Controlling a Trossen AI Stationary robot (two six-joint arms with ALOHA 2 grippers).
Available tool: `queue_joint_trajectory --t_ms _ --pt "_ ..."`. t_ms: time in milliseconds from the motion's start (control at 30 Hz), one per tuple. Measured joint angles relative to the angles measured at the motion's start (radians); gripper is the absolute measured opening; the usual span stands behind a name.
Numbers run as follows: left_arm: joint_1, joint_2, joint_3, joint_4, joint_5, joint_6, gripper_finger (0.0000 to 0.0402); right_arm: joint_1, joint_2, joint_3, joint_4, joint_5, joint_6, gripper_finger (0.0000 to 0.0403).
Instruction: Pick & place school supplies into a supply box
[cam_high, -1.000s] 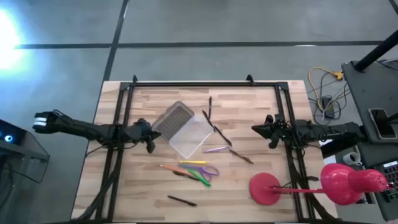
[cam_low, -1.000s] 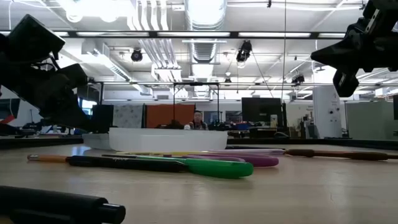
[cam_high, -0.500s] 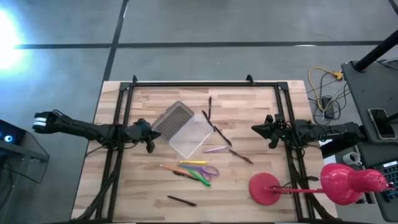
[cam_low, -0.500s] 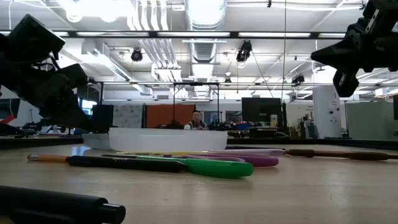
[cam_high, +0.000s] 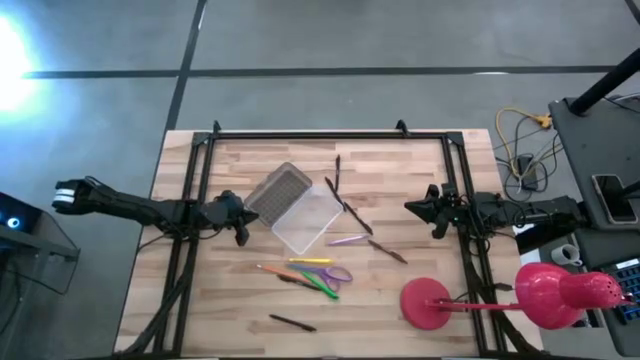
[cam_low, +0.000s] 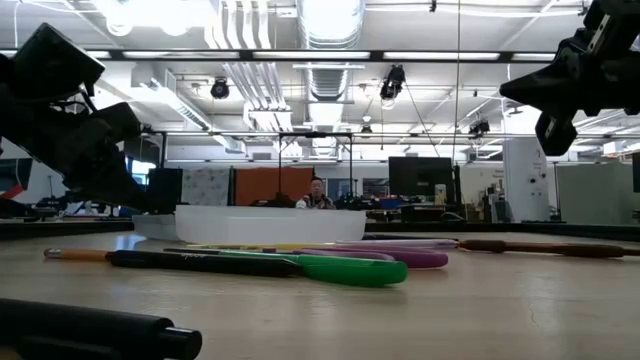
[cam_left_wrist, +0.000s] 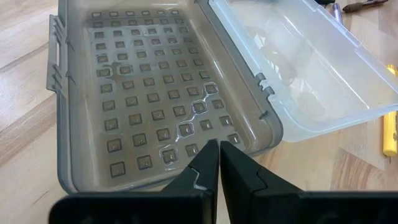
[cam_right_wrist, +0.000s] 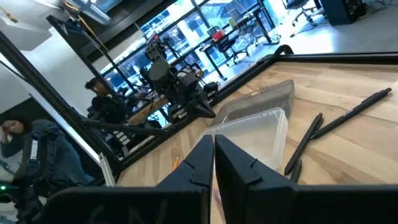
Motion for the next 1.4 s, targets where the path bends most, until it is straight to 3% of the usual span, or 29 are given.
queue_joint_trajectory --t_ms 100,200,367,467,600,767,900,1033,1167,1400 --pt "0.0 0.0 0.0 0.0 0.0 0.0 0.0 -0.001 0.001 0.0 0.045 -0.03 0.03 0.0009" --pt "0.0 0.0 0.0 0.0 0.0 0.0 0.0 0.0 0.018 0.0 0.128 -0.169 0.144 0.0009" --pt "0.0 0.0 0.0 0.001 0.0 0.0 0.0 -0.008 0.159 0.016 0.208 0.012 0.1 0.0009" --pt "0.0 0.001 0.0 -0.001 0.0 0.0 0.0 -0.007 0.316 0.106 0.07 0.004 0.13 0.0009" --pt "0.0 0.001 0.0 0.0 -0.001 0.005 0.0 -0.006 0.557 0.272 -0.26 -0.082 0.159 0.0009" --pt "0.0 0.001 0.0 0.014 -0.01 0.131 0.0 -0.006 0.815 0.463 -0.508 -0.068 0.111 0.0009" --pt "0.0 0.0 0.0 0.083 -0.01 -0.097 0.0 -0.003 0.966 0.577 -0.599 -0.175 0.088 0.0009" --pt "0.0 0.0 0.0 0.13 -0.009 -0.341 0.0 -0.001 1.078 0.667 -0.729 -0.204 0.179 0.0009" --pt "0.0 -0.001 0.0 0.142 -0.009 -0.568 0.0 0.015 1.152 0.719 -0.727 -0.215 0.17 0.0009" --pt "-0.001 -0.003 0.0 0.143 0.08 -0.6 0.0 0.014 1.296 0.842 -0.475 -0.212 0.188 0.0009"
